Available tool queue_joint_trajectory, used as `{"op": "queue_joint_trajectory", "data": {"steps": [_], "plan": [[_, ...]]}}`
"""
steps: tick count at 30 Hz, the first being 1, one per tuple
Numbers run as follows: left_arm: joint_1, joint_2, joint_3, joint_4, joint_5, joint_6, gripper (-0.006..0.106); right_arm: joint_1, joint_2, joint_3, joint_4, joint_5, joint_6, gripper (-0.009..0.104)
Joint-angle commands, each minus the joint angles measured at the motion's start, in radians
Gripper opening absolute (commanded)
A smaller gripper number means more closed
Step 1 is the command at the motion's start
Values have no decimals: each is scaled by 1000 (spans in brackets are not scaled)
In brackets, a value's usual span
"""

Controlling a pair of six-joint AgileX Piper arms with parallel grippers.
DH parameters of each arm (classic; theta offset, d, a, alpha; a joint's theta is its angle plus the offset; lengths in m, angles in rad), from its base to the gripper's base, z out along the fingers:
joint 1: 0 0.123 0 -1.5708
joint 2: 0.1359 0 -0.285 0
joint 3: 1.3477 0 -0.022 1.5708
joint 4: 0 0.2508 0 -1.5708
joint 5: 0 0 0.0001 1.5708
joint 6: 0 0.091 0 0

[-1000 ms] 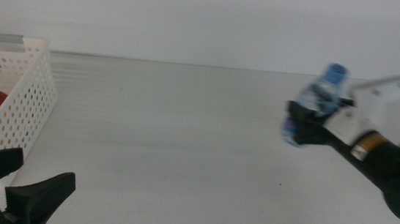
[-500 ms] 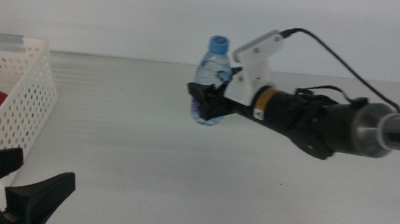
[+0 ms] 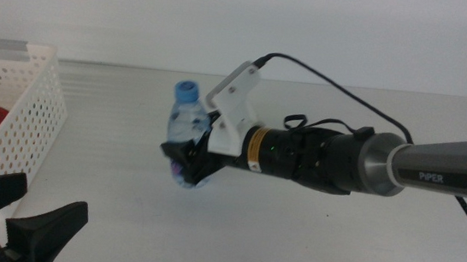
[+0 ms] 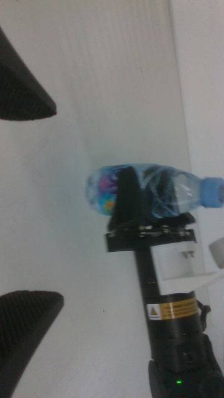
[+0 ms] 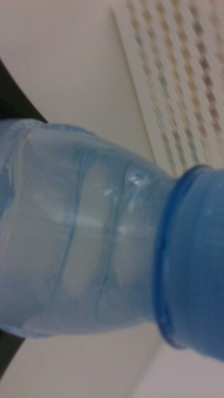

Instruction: Use arms to grab the bottles and put them into the dustbin to the left of the table.

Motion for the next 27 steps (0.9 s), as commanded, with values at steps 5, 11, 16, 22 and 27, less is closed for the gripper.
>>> {"op": "queue_joint_trajectory", "data": {"steps": [5,11,16,22,27], "plan": [[-5,5,-29,-8,-77,-9,90,54,-71,-2,-104,-118,46,0],[-5,5,-29,-8,-77,-9,90,74,-66,35,-104,-127,26,0],[-5,5,-29,-8,-77,-9,90,75,-42,39,-109,-153,39,0],[-5,5,-29,-8,-77,-9,90,75,-45,39,-170,-139,67,71],[-5,5,-29,-8,-77,-9,90,75,-77,53,-194,-139,145,82]]}}
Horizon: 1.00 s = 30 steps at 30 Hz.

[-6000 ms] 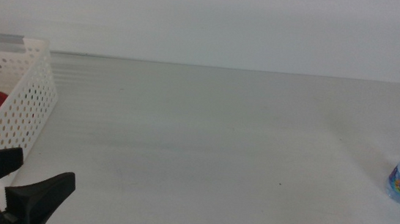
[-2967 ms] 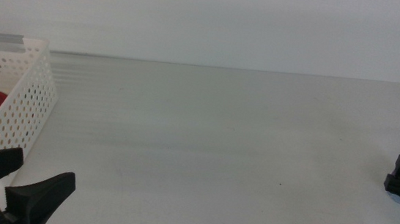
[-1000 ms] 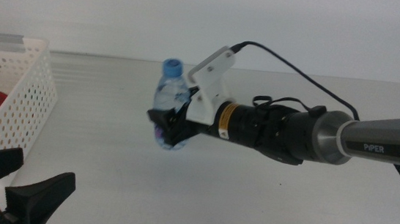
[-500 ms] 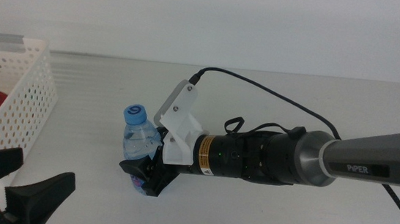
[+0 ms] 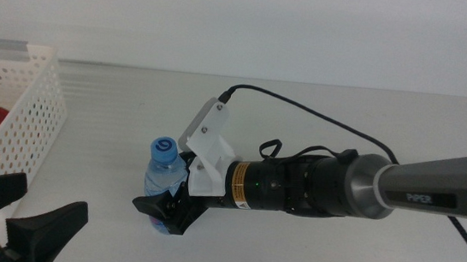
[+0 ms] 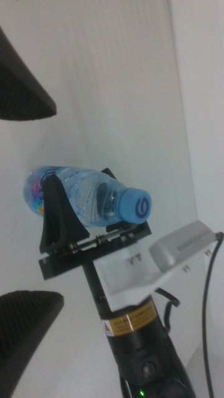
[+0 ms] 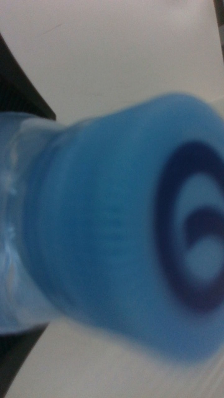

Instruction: Use arms to grab the bottles and put them into the dustbin to the left of the table.

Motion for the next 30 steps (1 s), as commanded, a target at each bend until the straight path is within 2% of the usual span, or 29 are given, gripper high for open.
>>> {"op": "queue_joint_trajectory", "data": {"steps": [1,13,21,26,28,30], "plan": [[-5,5,-29,-8,-77,-9,90,0,-94,-9,12,-64,19,81],[-5,5,-29,-8,-77,-9,90,-5,-452,239,2,21,63,68],[-5,5,-29,-8,-77,-9,90,-5,-728,368,-68,116,185,68],[-5,5,-29,-8,-77,-9,90,-5,-875,415,-156,161,299,68],[-5,5,-29,-8,-77,-9,90,-5,-936,456,-124,173,306,68],[-5,5,-29,-8,-77,-9,90,-4,-995,499,-38,186,273,68]]}}
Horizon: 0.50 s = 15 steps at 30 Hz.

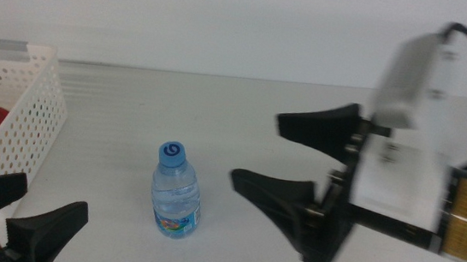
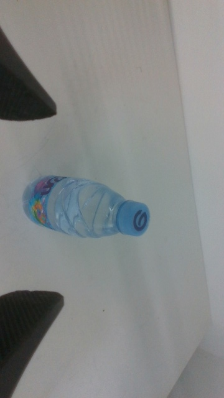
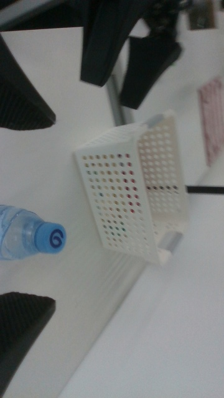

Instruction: Use arms to grab the bottles and put them into the dustbin to the left of the table.

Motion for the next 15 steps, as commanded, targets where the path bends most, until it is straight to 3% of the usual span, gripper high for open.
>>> {"op": "queue_joint_trajectory", "data": {"steps": [1,5,15], "plan": [[-5,5,-29,-8,-77,-9,90,-4,-90,24,115,-8,-53,68],[-5,5,-29,-8,-77,-9,90,-4,-223,112,348,37,-281,68],[-5,5,-29,-8,-77,-9,90,38,-383,193,1201,394,-1091,68]]}}
